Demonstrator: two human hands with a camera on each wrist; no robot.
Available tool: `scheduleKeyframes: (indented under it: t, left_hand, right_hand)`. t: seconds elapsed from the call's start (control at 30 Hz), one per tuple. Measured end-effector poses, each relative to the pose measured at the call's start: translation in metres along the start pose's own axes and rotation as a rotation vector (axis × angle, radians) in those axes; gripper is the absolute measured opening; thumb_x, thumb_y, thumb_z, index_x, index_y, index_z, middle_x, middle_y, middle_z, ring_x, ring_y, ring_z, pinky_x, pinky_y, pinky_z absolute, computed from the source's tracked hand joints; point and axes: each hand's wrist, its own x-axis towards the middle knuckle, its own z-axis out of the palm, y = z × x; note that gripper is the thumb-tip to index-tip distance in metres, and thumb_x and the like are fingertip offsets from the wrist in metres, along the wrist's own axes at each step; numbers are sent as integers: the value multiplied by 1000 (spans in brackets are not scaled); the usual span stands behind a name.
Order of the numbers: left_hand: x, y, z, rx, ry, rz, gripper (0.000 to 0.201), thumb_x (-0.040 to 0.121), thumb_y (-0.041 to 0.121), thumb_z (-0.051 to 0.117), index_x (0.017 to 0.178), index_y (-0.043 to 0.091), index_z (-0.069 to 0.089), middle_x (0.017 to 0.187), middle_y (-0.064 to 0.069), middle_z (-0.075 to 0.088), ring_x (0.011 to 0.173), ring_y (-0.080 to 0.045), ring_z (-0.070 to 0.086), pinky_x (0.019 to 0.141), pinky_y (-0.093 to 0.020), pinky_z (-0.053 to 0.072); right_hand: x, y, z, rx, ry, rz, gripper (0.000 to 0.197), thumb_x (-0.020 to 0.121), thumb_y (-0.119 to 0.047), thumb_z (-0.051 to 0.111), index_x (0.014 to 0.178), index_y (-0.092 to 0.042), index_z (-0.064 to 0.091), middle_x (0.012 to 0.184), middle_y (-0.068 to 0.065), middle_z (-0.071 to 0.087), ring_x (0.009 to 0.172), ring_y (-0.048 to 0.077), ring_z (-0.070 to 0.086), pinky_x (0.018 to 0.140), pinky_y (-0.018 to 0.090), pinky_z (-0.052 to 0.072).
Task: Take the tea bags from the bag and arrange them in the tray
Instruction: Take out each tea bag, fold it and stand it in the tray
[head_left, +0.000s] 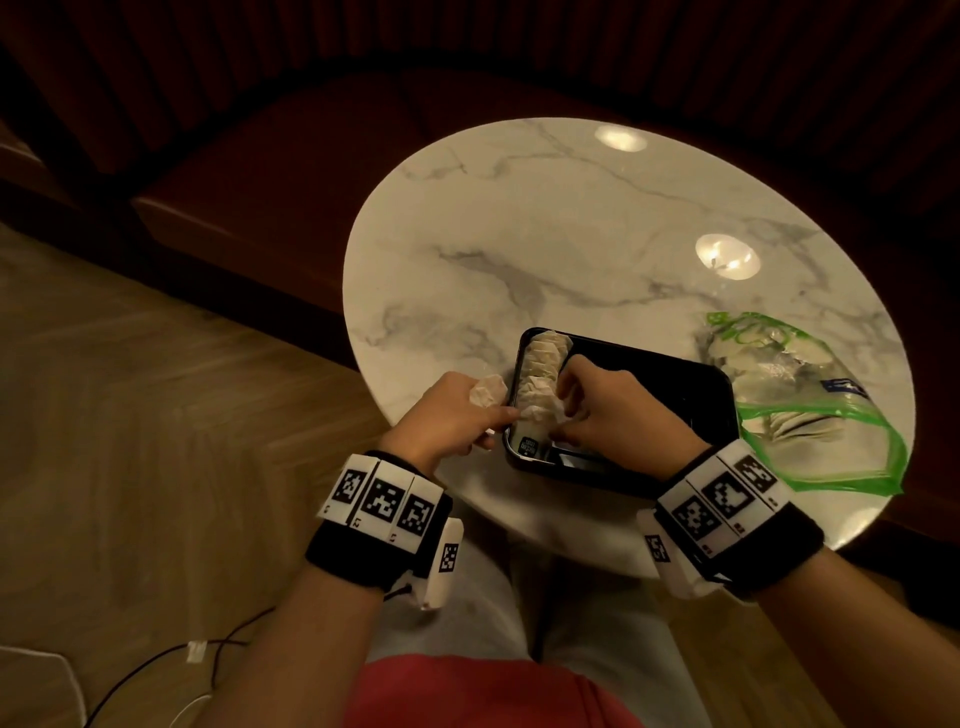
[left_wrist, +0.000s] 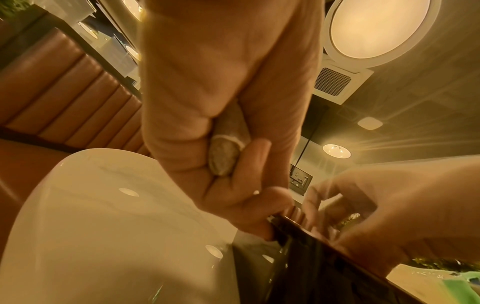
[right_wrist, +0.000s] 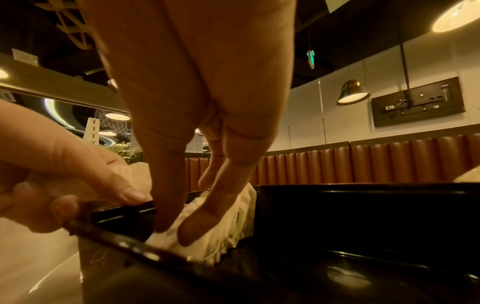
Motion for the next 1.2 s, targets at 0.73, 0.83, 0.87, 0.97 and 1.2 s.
scheduleKeyframes:
  t: [0.73, 0.83, 0.87, 0.97, 1.2]
  left_hand:
    - [-2, 1, 2, -18, 2, -4, 11, 90, 18, 69, 83, 15, 61, 75, -2, 65, 55, -11, 59, 39, -14, 34]
    - [-3, 2, 2, -26, 12, -3, 8, 91, 16, 67, 85, 14, 61, 74, 0, 65, 52, -9, 58, 39, -13, 34]
    - [-3, 2, 1, -26, 15, -1, 9, 91, 17, 68, 85, 14, 62, 73, 0, 65, 51, -8, 57, 39, -13, 34]
    - [-4, 2, 1, -24, 13, 1, 10, 90, 20, 69, 86, 14, 61, 74, -1, 65, 51, -8, 58, 40, -14, 35]
    - [-7, 8, -4, -90, 92, 47, 34, 87, 38, 71, 99, 6, 66, 74, 2, 64, 45, 0, 55, 42, -13, 37]
  right_hand:
    - [5, -4, 27, 29, 40, 72, 30, 79, -9, 71, 66, -20, 45, 79, 5, 58, 78, 22, 55, 65, 30, 41]
    - [5, -1, 29, 33, 88, 75, 32, 79, -6, 69, 65, -19, 43, 77, 5, 57, 76, 23, 54, 60, 28, 35]
    - [5, -1, 31, 38, 92, 68, 28, 79, -6, 69, 68, -17, 47, 78, 5, 58, 76, 22, 54, 58, 27, 35]
    - [3, 0, 30, 70, 68, 55, 28, 78, -11, 74, 69, -17, 49, 74, 0, 57, 72, 17, 53, 53, 15, 35]
    - [-2, -1, -2, 145, 75, 32, 18, 78, -27, 80, 78, -17, 64, 77, -10, 63, 76, 1, 59, 68, 14, 45]
